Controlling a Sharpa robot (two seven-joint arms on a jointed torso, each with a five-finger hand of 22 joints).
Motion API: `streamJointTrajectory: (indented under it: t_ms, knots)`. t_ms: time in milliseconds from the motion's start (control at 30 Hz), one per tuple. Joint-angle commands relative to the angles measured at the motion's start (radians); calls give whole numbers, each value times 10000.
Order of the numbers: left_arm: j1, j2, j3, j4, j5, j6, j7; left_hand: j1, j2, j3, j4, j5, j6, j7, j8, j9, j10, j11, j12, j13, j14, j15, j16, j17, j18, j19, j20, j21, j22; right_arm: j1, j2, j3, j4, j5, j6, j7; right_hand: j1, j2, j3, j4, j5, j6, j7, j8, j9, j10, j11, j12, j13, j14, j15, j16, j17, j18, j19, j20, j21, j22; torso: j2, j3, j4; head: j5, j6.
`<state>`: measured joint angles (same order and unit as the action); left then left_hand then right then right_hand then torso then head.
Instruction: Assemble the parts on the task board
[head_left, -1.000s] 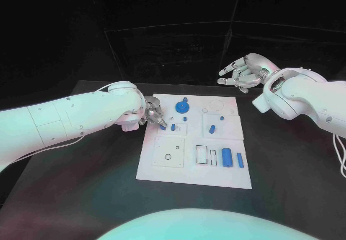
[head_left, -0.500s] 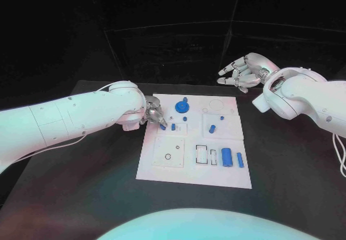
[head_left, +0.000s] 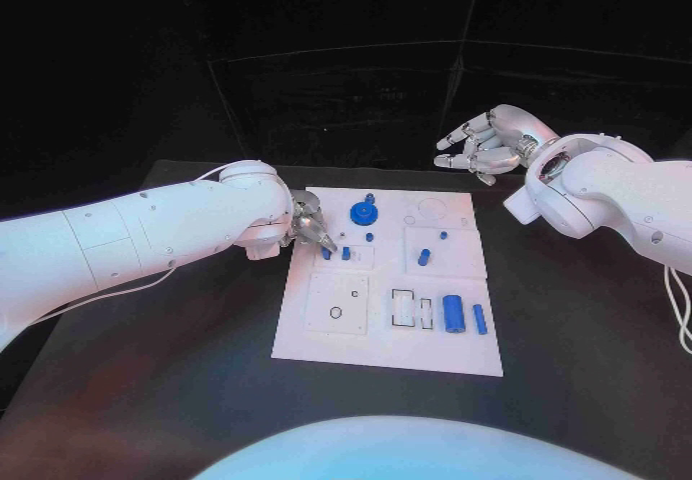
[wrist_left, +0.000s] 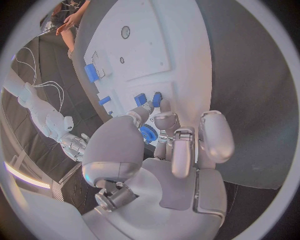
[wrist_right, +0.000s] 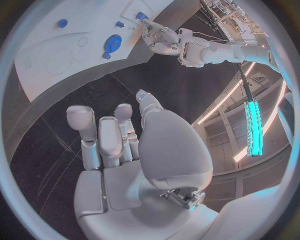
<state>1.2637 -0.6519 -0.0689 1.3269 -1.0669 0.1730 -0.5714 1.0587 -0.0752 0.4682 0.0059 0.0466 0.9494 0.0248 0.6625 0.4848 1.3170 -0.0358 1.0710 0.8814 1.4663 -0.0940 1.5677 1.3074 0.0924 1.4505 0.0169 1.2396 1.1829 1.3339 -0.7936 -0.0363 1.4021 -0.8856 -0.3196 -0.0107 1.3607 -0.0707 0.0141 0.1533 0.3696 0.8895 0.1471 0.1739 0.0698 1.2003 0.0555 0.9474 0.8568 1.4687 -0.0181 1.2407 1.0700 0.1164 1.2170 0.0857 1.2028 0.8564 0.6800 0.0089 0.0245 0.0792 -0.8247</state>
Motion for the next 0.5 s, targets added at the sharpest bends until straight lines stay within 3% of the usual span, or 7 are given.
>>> streamJointTrajectory:
  t_ms: [33,500]
  knots:
    - [-7,9,-14,-65,-70,226,-260,-122,-24,-155,48,38,89,7,76,6,14,-79,77,32,1045,-56,31,2634,-74,16,-55,77,34,21,-3,6,11,-18,4,91,-7,68,-43,40,26,-58,-14,56,9,-75,-6,26,-9,104,-47,-47,-9,174,43,-6,-53,-9,-5,-5,7,-21,-13]
    - [-8,25,-13,-153,-70,59,-275,-466,-109,-986,415,35,135,-14,231,92,55,-98,147,83,1045,-80,31,2634,-89,46,-87,118,113,21,-21,6,23,-18,2,96,-10,62,-56,47,22,-62,-13,59,9,-84,-5,19,-18,101,-47,-58,-20,175,43,-5,-56,-13,-7,-12,6,-27,-25]
